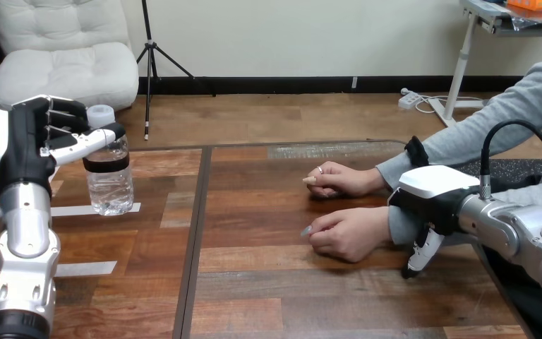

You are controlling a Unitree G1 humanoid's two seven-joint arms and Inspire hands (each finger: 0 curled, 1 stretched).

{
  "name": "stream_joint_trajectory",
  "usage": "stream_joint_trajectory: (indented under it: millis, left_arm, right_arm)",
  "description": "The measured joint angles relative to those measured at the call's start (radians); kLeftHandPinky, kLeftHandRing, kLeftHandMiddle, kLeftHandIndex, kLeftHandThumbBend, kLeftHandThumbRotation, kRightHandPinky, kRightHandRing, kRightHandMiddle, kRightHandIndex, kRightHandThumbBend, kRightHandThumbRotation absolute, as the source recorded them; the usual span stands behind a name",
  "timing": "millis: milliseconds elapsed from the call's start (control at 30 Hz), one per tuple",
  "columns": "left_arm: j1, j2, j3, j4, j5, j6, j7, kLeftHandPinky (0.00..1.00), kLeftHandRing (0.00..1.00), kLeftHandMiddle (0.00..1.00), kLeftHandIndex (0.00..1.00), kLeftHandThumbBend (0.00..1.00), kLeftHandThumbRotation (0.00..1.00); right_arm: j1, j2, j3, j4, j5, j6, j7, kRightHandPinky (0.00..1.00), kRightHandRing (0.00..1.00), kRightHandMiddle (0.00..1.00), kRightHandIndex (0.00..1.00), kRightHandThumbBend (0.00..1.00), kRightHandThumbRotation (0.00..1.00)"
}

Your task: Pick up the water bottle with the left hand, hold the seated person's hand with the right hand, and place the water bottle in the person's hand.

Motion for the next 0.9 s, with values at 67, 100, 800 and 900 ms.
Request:
stream_joint_trajectory:
  millis: [67, 100, 800, 900]
  left_arm:
    - [0.0, 0.0, 0.001, -0.002, -0.003, 0.002, 0.0, 0.3, 0.38, 0.45, 0.46, 0.75, 0.0]
    - [0.0, -0.001, 0.002, -0.003, -0.004, 0.003, 0.0, 0.3, 0.38, 0.45, 0.46, 0.75, 0.0]
    - [0.0, -0.002, 0.01, -0.006, -0.005, 0.005, -0.001, 0.3, 0.38, 0.45, 0.46, 0.76, 0.0]
    - [0.0, -0.002, 0.01, -0.006, -0.005, 0.005, -0.002, 0.3, 0.38, 0.45, 0.46, 0.76, 0.0]
  right_arm:
    - [0.0, 0.0, -0.001, 0.0, 0.003, 0.0, 0.004, 0.45, 0.52, 0.58, 0.6, 0.91, 0.08]
    - [0.0, 0.0, -0.001, 0.0, 0.005, 0.0, 0.006, 0.44, 0.5, 0.57, 0.6, 0.91, 0.07]
    - [-0.001, 0.0, -0.002, 0.0, 0.025, 0.008, 0.013, 0.29, 0.35, 0.43, 0.52, 0.78, 0.0]
    - [-0.001, 0.0, -0.002, 0.0, 0.026, 0.008, 0.013, 0.28, 0.34, 0.42, 0.5, 0.76, 0.01]
